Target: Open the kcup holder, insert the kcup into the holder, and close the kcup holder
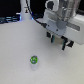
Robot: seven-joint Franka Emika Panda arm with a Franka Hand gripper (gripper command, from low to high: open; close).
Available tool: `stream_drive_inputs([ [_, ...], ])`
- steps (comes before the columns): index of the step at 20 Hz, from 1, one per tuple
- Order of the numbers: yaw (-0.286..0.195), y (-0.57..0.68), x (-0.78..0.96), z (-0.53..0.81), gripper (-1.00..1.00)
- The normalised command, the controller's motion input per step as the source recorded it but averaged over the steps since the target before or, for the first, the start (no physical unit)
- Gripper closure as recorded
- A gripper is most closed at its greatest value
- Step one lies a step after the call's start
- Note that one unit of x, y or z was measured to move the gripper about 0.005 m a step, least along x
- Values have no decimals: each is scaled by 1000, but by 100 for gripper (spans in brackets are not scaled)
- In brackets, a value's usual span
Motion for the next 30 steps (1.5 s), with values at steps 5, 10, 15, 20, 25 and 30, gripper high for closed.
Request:
stream_drive_inputs([
  [5,-138,-450,328,240,-100],
  [10,-222,-530,363,76,-100],
  [15,-231,-479,377,16,-100],
  [20,-242,-392,384,-6,-100],
  [25,-212,-290,567,-28,-100],
  [30,-174,-240,436,-165,-100],
])
